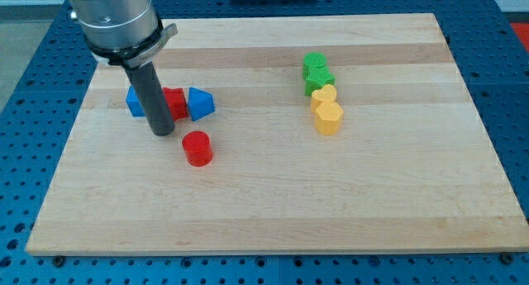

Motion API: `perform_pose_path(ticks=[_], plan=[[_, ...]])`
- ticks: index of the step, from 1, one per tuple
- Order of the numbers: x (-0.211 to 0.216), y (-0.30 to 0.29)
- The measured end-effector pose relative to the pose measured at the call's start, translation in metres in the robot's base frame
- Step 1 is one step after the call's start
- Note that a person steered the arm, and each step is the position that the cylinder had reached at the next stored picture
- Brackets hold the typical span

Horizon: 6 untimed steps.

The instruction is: Drag the red circle to the right of the blue triangle

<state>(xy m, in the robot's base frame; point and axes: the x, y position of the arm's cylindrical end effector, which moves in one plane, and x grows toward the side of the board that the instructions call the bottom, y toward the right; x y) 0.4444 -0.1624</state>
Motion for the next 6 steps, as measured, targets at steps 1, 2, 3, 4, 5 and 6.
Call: perform_pose_path(ticks=[1,2,3,4,5,6], plan=[[-0.005,0.001],[0.004,0.001],[0.031,-0.002],[0.055,0.003],[0.065,0.029],[0.066,0.060]])
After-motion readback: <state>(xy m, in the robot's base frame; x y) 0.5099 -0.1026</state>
